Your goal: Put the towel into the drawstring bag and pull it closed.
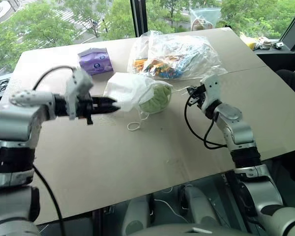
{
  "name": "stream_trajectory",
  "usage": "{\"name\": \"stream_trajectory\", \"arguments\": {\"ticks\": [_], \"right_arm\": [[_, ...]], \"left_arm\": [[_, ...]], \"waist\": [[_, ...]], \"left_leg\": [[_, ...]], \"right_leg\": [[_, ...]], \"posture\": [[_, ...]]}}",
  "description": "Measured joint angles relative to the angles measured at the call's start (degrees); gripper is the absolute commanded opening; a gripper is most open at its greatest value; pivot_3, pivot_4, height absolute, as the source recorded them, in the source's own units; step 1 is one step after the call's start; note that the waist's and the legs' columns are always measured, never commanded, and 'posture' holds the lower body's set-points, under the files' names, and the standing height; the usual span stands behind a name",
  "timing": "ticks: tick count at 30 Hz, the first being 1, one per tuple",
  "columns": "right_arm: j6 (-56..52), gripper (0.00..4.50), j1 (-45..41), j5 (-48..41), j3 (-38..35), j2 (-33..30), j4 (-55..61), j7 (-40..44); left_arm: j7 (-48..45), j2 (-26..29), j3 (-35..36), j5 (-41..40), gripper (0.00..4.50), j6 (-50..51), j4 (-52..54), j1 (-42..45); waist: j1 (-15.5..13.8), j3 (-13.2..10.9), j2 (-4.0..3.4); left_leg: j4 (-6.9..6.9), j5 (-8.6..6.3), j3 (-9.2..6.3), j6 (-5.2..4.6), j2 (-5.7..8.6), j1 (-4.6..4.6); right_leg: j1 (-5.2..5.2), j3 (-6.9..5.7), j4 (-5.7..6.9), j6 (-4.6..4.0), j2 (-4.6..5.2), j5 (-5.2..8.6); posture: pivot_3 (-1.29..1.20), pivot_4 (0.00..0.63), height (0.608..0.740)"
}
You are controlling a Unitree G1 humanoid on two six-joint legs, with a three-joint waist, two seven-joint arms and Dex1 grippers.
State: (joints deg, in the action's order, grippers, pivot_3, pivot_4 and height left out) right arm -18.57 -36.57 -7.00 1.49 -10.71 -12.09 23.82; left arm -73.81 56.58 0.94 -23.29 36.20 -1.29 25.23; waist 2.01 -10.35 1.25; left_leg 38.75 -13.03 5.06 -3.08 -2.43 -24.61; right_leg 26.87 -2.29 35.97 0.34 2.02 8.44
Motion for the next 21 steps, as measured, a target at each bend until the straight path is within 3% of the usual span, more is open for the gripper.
{"name": "stream_trajectory", "arguments": {"ticks": [4,9,12,18,21], "right_arm": [[-0.13,0.0,-0.15,-0.03,0.3,0.44,0.01,0.29],[-0.78,0.0,-0.48,-0.04,0.42,0.57,0.35,0.63],[-1.21,0.0,-0.48,-0.03,0.49,0.64,0.53,0.63],[-1.42,0.0,-0.42,-0.03,0.49,0.64,1.5,0.62],[-1.66,0.0,-0.4,-0.06,0.49,0.67,2.15,0.64]], "left_arm": [[2.43,-1.37,-3.15,4.25,1.53,-4.07,0.73,-1.7],[10.91,-12.1,-6.17,7.94,1.53,-8.41,0.57,-1.72],[15.05,-15.78,-7.52,10.35,1.53,-11.05,-0.28,-0.86],[19.43,-18.98,-6.82,12.0,4.08,-17.07,-2.59,-0.34],[19.68,-18.98,-6.45,12.66,4.08,-18.31,-3.34,-0.33]], "waist": [[-0.96,0.0,0.0],[-1.34,0.02,0.0],[-1.26,0.02,0.01],[-1.03,0.02,0.01],[-1.05,0.03,0.01]], "left_leg": [[0.03,0.0,0.0,0.01,0.05,0.01],[0.05,0.01,0.06,-0.01,0.11,-0.06],[0.05,0.01,0.07,-0.01,0.12,-0.06],[0.05,0.01,0.07,-0.01,0.07,0.03],[0.05,0.01,0.1,-0.01,0.05,0.04]], "right_leg": [[-0.01,-0.01,0.0,-0.01,0.05,0.0],[-0.01,0.03,-0.07,0.01,0.08,-0.01],[-0.01,0.04,-0.06,0.01,0.0,-0.01],[0.0,0.04,0.03,0.0,-0.07,-0.02],[-0.01,0.05,0.03,0.0,-0.03,-0.02]], "posture": [[0.0,0.15,0.74],[0.0,0.15,0.74],[0.0,0.15,0.74],[0.0,0.15,0.74],[0.0,0.15,0.74]]}}
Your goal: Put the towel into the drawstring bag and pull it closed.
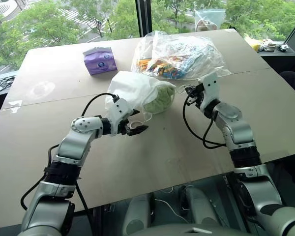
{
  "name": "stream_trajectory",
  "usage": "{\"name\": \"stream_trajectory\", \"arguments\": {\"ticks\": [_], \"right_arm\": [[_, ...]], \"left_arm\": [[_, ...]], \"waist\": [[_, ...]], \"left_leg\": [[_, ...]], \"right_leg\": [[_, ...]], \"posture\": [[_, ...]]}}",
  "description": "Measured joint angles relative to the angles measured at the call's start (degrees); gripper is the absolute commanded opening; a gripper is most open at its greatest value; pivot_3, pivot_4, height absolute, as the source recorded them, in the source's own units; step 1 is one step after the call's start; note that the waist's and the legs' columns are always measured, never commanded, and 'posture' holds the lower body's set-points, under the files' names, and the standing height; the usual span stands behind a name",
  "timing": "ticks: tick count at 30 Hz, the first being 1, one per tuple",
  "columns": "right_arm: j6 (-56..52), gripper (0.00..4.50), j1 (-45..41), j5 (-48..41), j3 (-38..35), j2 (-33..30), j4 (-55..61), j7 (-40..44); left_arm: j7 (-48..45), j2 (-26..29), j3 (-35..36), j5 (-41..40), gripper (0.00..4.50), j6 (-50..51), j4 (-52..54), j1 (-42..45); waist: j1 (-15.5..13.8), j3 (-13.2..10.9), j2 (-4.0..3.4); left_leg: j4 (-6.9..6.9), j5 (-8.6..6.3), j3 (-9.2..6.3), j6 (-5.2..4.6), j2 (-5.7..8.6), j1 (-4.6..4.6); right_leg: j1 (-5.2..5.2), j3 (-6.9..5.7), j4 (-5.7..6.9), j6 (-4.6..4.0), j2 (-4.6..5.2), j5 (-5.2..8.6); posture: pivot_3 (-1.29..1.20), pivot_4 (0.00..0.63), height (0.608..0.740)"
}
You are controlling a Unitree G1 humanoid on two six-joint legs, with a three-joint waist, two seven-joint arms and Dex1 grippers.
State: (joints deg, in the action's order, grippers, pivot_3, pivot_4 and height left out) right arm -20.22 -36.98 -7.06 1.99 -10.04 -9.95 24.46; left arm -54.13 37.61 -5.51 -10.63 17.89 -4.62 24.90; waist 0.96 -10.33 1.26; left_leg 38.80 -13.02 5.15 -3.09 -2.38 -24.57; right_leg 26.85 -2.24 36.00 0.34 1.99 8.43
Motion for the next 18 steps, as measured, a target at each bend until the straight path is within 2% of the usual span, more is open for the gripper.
{"name": "stream_trajectory", "arguments": {"ticks": [4,10,11,16,18], "right_arm": [[-0.46,0.0,0.02,-0.02,0.0,0.03,-0.01,0.0],[-0.6,0.0,0.02,-0.02,0.04,0.27,-0.01,0.01],[-0.6,0.0,0.02,-0.02,0.04,0.26,-0.02,-0.02],[-0.61,0.0,0.09,-0.01,0.01,0.25,-0.01,-0.11],[-0.61,0.0,0.14,-0.01,0.02,0.26,-0.01,-0.15]], "left_arm": [[-0.75,-0.17,-1.53,1.44,4.08,-0.34,-1.1,0.16],[0.37,-3.51,-4.03,3.3,4.08,-0.85,-2.74,2.01],[0.75,-3.96,-4.07,3.74,3.54,-0.86,-2.86,2.01],[2.77,-4.78,-4.03,4.49,1.45,-0.98,-3.0,1.84],[3.59,-4.79,-3.99,4.94,0.27,-1.22,-2.98,1.66]], "waist": [[-0.05,0.0,0.0],[-0.17,0.0,0.0],[-0.1,0.0,0.0],[0.0,0.0,0.0],[-0.01,0.0,0.0]], "left_leg": [[0.0,0.0,0.02,0.0,0.01,-0.03],[0.0,0.0,0.0,0.0,0.03,-0.05],[0.0,0.0,0.01,0.0,0.03,-0.05],[0.0,0.0,-0.03,0.0,0.01,-0.03],[0.0,0.0,-0.02,0.0,0.0,-0.03]], "right_leg": [[0.0,0.01,-0.04,0.01,0.03,0.0],[0.0,0.0,-0.05,0.01,0.02,0.0],[0.0,0.0,-0.05,0.01,0.02,0.0],[0.0,-0.02,-0.02,0.02,-0.02,-0.01],[0.0,-0.01,-0.02,0.02,-0.01,-0.01]], "posture": [[0.0,0.15,0.74],[0.0,0.15,0.74],[0.0,0.15,0.74],[0.0,0.15,0.74],[0.0,0.15,0.74]]}}
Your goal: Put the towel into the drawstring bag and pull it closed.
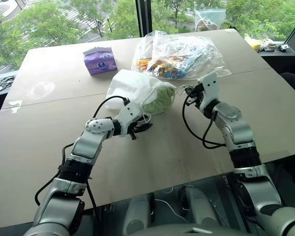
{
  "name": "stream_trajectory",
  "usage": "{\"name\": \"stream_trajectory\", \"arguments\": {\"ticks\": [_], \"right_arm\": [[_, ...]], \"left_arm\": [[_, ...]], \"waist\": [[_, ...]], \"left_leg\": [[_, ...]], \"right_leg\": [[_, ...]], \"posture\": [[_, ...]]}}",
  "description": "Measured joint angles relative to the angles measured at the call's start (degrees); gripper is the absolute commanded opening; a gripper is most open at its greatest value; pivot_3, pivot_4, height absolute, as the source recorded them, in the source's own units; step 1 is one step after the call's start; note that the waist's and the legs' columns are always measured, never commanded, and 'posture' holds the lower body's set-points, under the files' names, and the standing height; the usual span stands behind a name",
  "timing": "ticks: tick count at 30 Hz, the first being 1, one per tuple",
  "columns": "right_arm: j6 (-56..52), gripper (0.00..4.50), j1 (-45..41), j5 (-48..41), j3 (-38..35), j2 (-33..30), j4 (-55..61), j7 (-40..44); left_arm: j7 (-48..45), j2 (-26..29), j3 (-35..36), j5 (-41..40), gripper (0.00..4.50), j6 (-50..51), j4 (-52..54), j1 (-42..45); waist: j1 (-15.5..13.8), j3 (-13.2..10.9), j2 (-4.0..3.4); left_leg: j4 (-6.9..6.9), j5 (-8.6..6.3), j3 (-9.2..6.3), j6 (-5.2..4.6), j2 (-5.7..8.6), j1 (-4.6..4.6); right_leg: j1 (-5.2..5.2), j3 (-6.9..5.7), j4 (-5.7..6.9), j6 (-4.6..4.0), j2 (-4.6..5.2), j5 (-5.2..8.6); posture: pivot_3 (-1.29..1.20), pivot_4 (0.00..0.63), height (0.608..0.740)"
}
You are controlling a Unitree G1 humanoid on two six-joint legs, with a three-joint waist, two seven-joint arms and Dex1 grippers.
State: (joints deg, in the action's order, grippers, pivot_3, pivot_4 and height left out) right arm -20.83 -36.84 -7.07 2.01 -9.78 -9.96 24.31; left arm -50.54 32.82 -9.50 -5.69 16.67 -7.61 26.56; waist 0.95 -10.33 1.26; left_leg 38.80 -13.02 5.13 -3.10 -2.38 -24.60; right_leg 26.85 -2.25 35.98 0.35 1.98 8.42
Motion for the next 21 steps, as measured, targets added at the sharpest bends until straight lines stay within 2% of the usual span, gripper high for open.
{"name": "stream_trajectory", "arguments": {"ticks": [1,6,8,10,16,21], "right_arm": [[0.0,0.0,0.0,0.0,0.01,0.02,0.0,-0.01],[1.26,0.0,-0.03,0.28,-0.09,-0.03,-0.06,-1.17],[4.37,0.0,-0.73,1.84,-0.77,-0.05,-1.77,-4.68],[10.23,0.0,-3.0,5.95,-1.23,-1.93,-5.71,-9.94],[29.04,0.0,-8.91,22.45,2.31,-12.17,-13.2,-21.85],[34.72,0.0,-14.53,25.27,2.62,-12.85,-18.38,-25.24]], "left_arm": [[0.7,0.02,0.12,0.13,0.06,-0.42,0.11,-0.41],[6.44,0.41,2.32,2.28,0.06,-3.08,1.89,-3.08],[9.65,0.58,4.74,2.96,0.06,-3.92,2.23,-3.02],[14.64,1.19,6.69,5.88,0.06,-7.48,2.39,-0.93],[31.59,8.56,13.95,16.64,0.06,-19.1,-0.01,8.36],[39.63,8.73,16.62,18.36,0.06,-19.64,-5.8,14.96]], "waist": [[0.02,0.0,0.0],[0.02,0.0,0.0],[-0.02,0.0,0.0],[-0.24,-0.01,0.01],[0.02,-0.01,0.01],[0.22,-0.01,0.02]], "left_leg": [[0.0,0.0,0.03,0.0,-0.01,0.02],[0.0,0.0,0.01,0.0,-0.05,0.02],[0.0,0.0,0.01,0.0,-0.05,0.02],[0.01,0.0,-0.01,0.01,0.0,-0.06],[-0.15,0.0,0.31,0.0,0.05,-0.01],[-0.28,0.01,0.69,0.02,0.05,0.0]], "right_leg": [[0.0,0.03,0.0,0.0,0.01,0.0],[0.0,0.02,0.0,-0.01,0.02,0.0],[0.0,0.0,0.01,-0.02,0.03,-0.01],[0.04,-0.04,0.0,-0.06,0.07,-0.03],[0.13,0.17,-0.09,0.02,0.15,-0.08],[0.23,0.21,-0.09,0.08,0.03,-0.24]], "posture": [[0.0,0.15,0.74],[0.0,0.15,0.74],[0.0,0.15,0.74],[0.0,0.15,0.74],[0.0,0.15,0.74],[0.0,0.15,0.74]]}}
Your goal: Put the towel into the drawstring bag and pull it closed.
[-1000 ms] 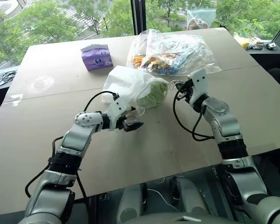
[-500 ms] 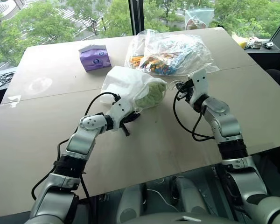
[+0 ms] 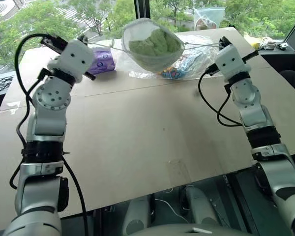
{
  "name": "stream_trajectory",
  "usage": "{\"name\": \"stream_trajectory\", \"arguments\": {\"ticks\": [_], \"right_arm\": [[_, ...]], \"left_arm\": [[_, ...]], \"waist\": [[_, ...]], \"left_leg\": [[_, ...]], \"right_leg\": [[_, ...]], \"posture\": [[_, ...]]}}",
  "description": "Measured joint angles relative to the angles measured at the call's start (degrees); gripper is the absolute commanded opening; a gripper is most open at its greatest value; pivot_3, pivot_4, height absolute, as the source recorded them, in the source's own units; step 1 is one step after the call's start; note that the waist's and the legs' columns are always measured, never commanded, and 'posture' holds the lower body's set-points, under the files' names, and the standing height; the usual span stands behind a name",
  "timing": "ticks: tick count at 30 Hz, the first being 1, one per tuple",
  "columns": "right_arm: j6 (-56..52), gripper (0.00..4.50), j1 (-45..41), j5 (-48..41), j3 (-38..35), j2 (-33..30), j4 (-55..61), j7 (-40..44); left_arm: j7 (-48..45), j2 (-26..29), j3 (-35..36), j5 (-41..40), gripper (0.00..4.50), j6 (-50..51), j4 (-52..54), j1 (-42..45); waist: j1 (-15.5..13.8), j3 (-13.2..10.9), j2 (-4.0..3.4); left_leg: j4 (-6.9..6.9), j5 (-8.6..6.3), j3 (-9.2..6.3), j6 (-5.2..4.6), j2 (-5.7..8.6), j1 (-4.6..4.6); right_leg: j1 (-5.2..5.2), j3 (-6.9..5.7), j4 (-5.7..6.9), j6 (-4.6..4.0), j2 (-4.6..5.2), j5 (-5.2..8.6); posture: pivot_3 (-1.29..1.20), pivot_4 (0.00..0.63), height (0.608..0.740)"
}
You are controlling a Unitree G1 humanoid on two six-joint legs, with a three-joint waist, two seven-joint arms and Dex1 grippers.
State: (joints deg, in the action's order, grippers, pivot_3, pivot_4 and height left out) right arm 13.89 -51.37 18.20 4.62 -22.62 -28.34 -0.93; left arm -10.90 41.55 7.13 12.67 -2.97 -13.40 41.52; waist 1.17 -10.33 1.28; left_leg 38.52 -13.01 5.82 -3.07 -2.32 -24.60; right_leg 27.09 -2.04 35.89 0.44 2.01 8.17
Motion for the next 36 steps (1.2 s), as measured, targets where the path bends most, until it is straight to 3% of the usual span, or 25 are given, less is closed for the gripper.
{"name": "stream_trajectory", "arguments": {"ticks": [11,15,22,25,27,29,32,36], "right_arm": [[3.06,0.0,-9.15,-0.52,0.38,1.21,-5.94,1.69],[4.02,0.0,-14.52,-0.44,-0.49,1.12,-5.91,-1.28],[5.08,0.0,-16.16,-0.68,-1.48,1.63,-5.96,-4.34],[5.09,0.0,-17.08,-1.21,-0.35,1.12,-8.46,1.18],[5.13,0.0,-16.45,-0.64,1.17,2.05,-9.58,1.41],[5.12,0.0,-16.41,-0.22,-0.11,2.12,-9.69,-4.15],[4.25,0.0,-18.05,-1.38,-2.53,0.25,-10.69,-3.34],[5.15,0.0,-17.39,-0.85,-2.91,0.58,-10.84,-6.65]], "left_arm": [[5.38,0.01,-0.57,0.48,0.06,-4.42,-21.59,18.78],[4.87,-0.49,-1.11,0.44,0.06,-5.95,-26.51,24.85],[0.5,-5.66,-3.71,-1.37,0.06,-7.42,-27.08,24.7],[-5.38,-5.18,-8.51,0.94,0.06,-7.78,-27.05,22.71],[-2.17,-7.22,-8.74,1.11,0.06,-7.89,-28.04,21.49],[0.86,-7.78,-6.13,-0.67,0.06,-6.15,-28.65,22.46],[-0.78,-5.32,-5.22,-1.36,0.06,-5.6,-28.8,23.98],[7.19,-5.33,-2.14,-1.63,0.06,-5.64,-28.37,24.16]], "waist": [[-0.24,0.0,0.0],[-0.21,0.0,0.01],[-0.22,0.02,0.05],[0.05,0.12,0.02],[0.47,0.02,0.1],[0.75,-0.02,0.15],[0.9,0.01,0.15],[1.32,0.04,0.15]], "left_leg": [[0.03,0.02,0.17,0.02,0.01,-0.09],[-0.05,0.14,0.23,0.24,0.02,-0.12],[-0.04,0.15,0.33,0.25,0.02,-0.17],[-0.17,0.11,0.45,0.19,0.04,0.27],[-0.12,0.01,0.42,0.0,-0.03,0.04],[0.07,0.24,0.43,0.33,-0.03,-0.58],[-0.16,0.22,0.52,0.32,0.01,-0.11],[-0.19,0.2,0.56,0.28,-0.04,-0.13]], "right_leg": [[0.05,0.02,-0.03,-0.06,0.02,-0.05],[0.14,0.05,-0.02,-0.08,0.02,-0.06],[0.21,0.17,0.01,-0.09,0.02,-0.07],[-0.07,0.27,-0.02,-0.08,0.0,-0.05],[0.15,0.3,0.05,-0.04,-0.03,-0.04],[0.83,0.37,0.4,-0.13,0.01,-0.12],[0.46,0.4,0.25,-0.13,0.0,-0.09],[0.52,0.48,0.3,-0.13,0.0,-0.1]], "posture": [[0.0,0.15,0.74],[0.0,0.15,0.74],[0.0,0.15,0.74],[0.0,0.15,0.74],[0.0,0.15,0.74],[0.0,0.15,0.74],[0.0,0.15,0.74],[0.0,0.15,0.74]]}}
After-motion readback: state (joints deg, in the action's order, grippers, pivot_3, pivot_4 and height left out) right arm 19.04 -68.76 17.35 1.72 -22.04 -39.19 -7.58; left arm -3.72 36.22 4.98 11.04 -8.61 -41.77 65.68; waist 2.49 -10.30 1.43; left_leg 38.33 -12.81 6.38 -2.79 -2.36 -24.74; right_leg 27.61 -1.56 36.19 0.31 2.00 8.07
